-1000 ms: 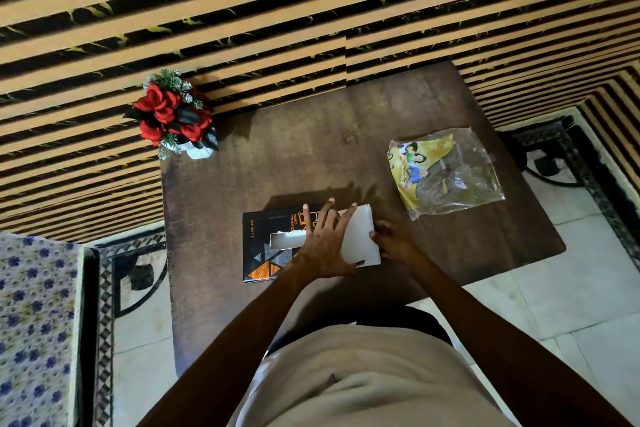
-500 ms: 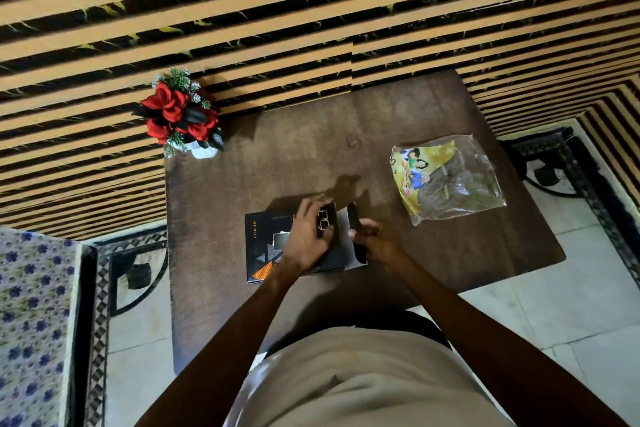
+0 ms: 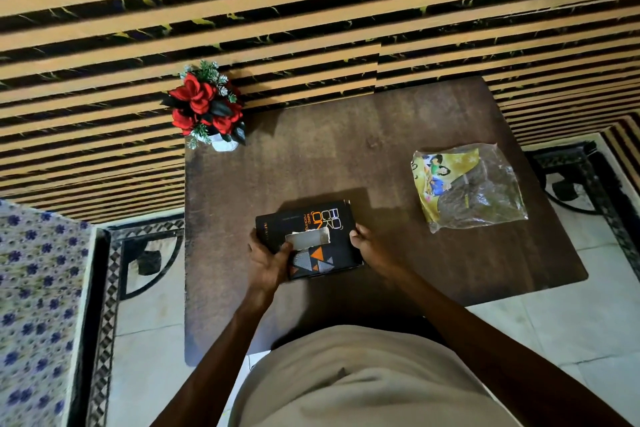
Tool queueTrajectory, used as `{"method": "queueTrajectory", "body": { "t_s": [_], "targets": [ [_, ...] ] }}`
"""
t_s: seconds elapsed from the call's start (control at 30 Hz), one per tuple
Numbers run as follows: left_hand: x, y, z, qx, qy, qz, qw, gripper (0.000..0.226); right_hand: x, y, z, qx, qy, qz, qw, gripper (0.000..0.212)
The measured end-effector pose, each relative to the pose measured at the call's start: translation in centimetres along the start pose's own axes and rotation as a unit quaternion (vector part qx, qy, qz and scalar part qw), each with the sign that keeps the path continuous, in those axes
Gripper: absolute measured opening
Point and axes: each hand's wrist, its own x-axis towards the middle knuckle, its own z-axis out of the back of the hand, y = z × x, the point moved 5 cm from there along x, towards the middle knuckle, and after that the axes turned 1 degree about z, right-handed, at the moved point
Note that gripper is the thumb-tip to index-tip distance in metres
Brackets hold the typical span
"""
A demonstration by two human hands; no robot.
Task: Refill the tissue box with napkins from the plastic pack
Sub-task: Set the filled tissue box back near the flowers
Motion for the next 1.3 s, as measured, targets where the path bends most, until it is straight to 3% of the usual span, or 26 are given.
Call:
{"method": "queueTrajectory", "body": {
  "t_s": [0.13,0.23,0.4,0.53,0.7,0.87,0.97,1.1,1.2,1.3],
  "targets": [
    [-0.5,-2.1,-1.2,-0.067,0.037,-0.004,0.997,0.044,0.1,-0.6,0.0,-0.008,0.032,-0.035,0.999,0.057],
    [0.9,-3.7,-1.7,-0.076,0.042,-0.009,0.996,0.044,1.3,0.2,0.4,0.092,0.027,-0.05,0.994,0.061],
    [5.5,-7.9,-3.5,-0.084,0.078,-0.007,0.993,0.05,4.6,4.8,3.6,0.081,-0.05,0.018,0.995,0.052],
    [10.4,-13.0,-5.4,-0.097,0.085,-0.005,0.992,0.054,8.6,9.6,6.4,0.078,-0.102,0.004,0.992,0.046],
    [16.1,-17.0,-6.8,-0.097,0.13,0.042,0.986,0.068,13.4,14.7,8.8,0.068,-0.113,-0.019,0.991,0.053],
    [20.4,-18.6,-7.8,-0.078,0.135,0.043,0.987,0.075,17.9,16.1,10.1,0.048,-0.122,-0.023,0.991,0.045],
    [22.0,-19.7,-8.3,-0.083,0.144,0.02,0.986,0.064,19.8,17.2,10.6,0.042,-0.12,-0.018,0.992,0.047],
    [23.6,-19.2,-8.5,-0.09,0.188,-0.046,0.977,0.073,21.6,18.3,10.7,0.016,-0.12,-0.006,0.993,0.052],
    [23.8,-19.1,-8.9,-0.096,0.181,-0.045,0.978,0.079,22.3,18.6,11.1,-0.015,-0.129,0.012,0.991,0.05],
    [23.6,-18.7,-9.0,-0.061,0.067,-0.013,0.996,0.079,21.7,18.3,11.3,-0.019,-0.129,0.032,0.991,0.06]
  ]
}}
